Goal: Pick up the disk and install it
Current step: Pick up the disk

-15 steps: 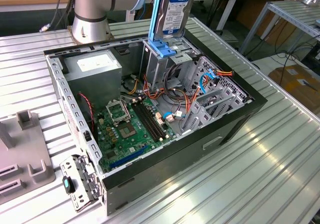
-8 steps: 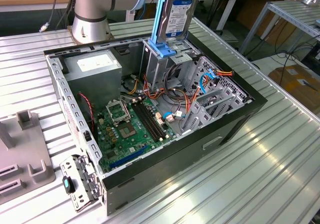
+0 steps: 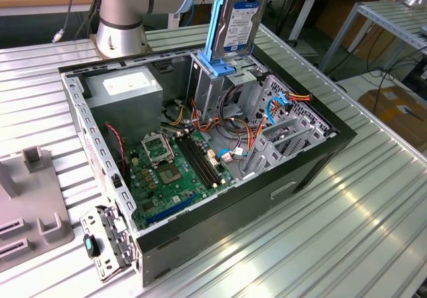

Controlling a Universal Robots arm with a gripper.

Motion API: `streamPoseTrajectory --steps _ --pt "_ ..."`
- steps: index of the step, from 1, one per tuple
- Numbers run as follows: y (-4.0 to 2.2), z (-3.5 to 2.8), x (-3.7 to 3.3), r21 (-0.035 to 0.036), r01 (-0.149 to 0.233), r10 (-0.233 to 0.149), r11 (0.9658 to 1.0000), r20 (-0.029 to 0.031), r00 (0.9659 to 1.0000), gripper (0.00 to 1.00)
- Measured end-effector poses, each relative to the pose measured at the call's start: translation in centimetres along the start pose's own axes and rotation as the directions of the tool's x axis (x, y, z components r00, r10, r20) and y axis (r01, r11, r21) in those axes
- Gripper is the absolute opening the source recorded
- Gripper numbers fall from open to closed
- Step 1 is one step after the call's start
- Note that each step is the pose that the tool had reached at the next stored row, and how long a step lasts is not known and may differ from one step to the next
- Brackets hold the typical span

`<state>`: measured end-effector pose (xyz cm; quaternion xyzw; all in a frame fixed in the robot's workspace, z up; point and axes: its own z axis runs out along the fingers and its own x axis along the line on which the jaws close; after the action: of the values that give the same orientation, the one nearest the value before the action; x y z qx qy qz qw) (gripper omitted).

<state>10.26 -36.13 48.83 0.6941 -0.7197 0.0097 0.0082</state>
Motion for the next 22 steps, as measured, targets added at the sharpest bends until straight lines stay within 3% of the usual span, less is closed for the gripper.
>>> streamPoseTrajectory --steps 14,22 --pt "-0.10 0.03 0.97 0.0004 0.000 0.000 1.0000 -0.0110 0.9999 0.35" --pt "-0.17 0.06 2.19 0.0005 0.000 0.000 1.0000 -0.0145 0.9999 0.35"
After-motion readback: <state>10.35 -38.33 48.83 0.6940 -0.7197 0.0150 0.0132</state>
